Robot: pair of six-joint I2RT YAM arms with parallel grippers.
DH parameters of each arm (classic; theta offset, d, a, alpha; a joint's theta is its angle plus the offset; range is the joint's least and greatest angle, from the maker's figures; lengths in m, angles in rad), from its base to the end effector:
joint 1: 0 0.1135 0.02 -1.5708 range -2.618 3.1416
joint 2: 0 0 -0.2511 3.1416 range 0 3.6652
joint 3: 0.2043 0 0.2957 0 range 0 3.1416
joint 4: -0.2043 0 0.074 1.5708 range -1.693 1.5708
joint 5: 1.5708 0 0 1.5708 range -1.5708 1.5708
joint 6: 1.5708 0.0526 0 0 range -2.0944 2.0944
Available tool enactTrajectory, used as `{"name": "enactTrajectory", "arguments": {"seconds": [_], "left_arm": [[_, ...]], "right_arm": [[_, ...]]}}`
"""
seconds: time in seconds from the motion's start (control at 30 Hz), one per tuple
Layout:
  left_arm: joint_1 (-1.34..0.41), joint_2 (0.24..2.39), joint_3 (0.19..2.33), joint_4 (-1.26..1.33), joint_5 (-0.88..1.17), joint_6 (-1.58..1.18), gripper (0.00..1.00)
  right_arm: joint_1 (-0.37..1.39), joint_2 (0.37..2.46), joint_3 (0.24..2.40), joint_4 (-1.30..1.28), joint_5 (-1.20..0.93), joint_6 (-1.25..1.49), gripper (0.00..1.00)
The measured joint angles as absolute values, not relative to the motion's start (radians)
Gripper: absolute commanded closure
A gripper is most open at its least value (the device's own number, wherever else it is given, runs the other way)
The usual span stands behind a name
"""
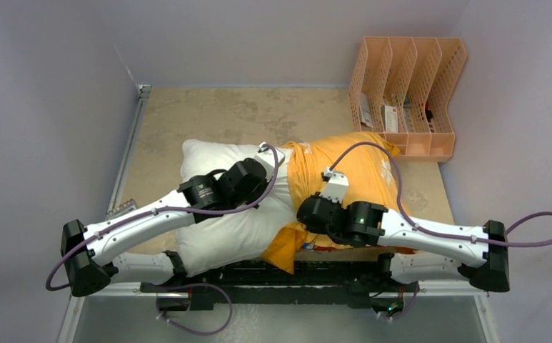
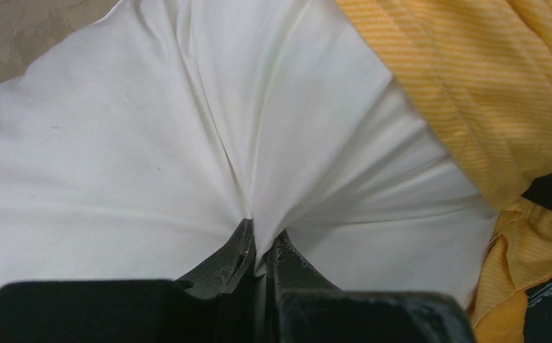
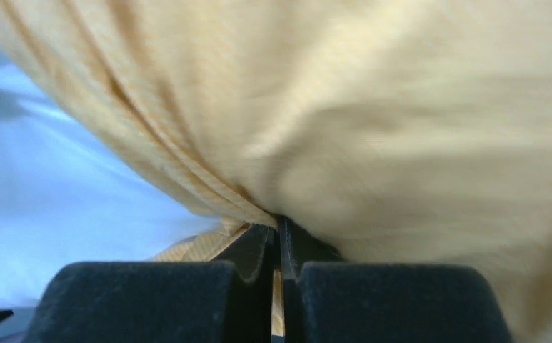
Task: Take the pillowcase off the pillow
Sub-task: Remove the pillow from the pillowcase.
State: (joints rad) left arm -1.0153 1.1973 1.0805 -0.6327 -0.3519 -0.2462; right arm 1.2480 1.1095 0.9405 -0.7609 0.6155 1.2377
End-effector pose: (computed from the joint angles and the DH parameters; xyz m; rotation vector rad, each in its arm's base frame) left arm 0.1806 -0.2566 0.2891 0.6890 2.1710 -0.2571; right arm 0.1156 0.2499 0.2551 0.2330 2.3231 0.4918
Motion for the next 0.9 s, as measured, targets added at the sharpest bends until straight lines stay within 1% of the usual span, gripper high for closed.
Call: {"name": "enactTrajectory", "arguments": {"seconds": [0.07,0.13,0.23,0.33,0.4,0.47,0.5,0.53,0.57,0.63,0.67,0.73,0.77,0.83,0.9], "left_arm": [[-1.016,1.198,1.09,-0.655,-0.373,-0.253,1.0],[-1.018,1.195,1.102,-0.677,-0.394,-0.255,1.0],[-1.018,1.162,1.106,-0.683,-0.408,-0.253,1.0],[-1.018,1.122,1.119,-0.719,-0.408,-0.251,1.0],[-1.018,1.103,1.124,-0.744,-0.407,-0.247,1.0],[-1.018,1.097,1.126,-0.758,-0.397,-0.239,1.0],[-1.017,1.097,1.126,-0.759,-0.39,-0.232,0.88],[-1.016,1.099,1.126,-0.759,-0.378,-0.22,0.7],[-1.014,1.1,1.126,-0.76,-0.362,-0.207,0.61],[-1.006,1.103,1.133,-0.772,-0.334,-0.179,0.57],[-1.002,1.106,1.144,-0.786,-0.314,-0.171,0.54],[-1.014,1.114,1.174,-0.793,-0.282,-0.158,0.39],[-1.041,1.117,1.189,-0.79,-0.283,-0.153,0.35],[-1.138,1.125,1.224,-0.777,-0.29,-0.142,0.31],[-1.257,1.15,1.27,-0.768,-0.293,-0.137,0.29]], "right_arm": [[1.227,1.083,0.94,-0.797,0.624,1.263,1.0],[1.171,1.022,0.928,-0.83,0.62,1.279,1.0],[1.091,0.879,0.883,-0.87,0.619,1.291,1.0],[1.064,0.748,0.86,-0.891,0.635,1.29,1.0],[1.059,0.709,0.86,-0.894,0.636,1.29,1.0],[1.059,0.716,0.862,-0.896,0.627,1.272,1.0],[1.059,0.735,0.865,-0.893,0.621,1.249,1.0],[1.058,0.755,0.867,-0.888,0.618,1.224,1.0],[1.055,0.783,0.871,-0.881,0.617,1.189,1.0],[1.047,0.841,0.887,-0.868,0.614,1.119,1.0],[1.045,0.863,0.891,-0.861,0.612,1.094,1.0],[1.041,0.907,0.895,-0.847,0.604,1.041,1.0],[1.04,0.918,0.897,-0.844,0.601,1.021,1.0],[1.04,0.925,0.9,-0.837,0.597,0.992,1.0],[1.039,0.92,0.906,-0.83,0.589,0.978,1.0]]}}
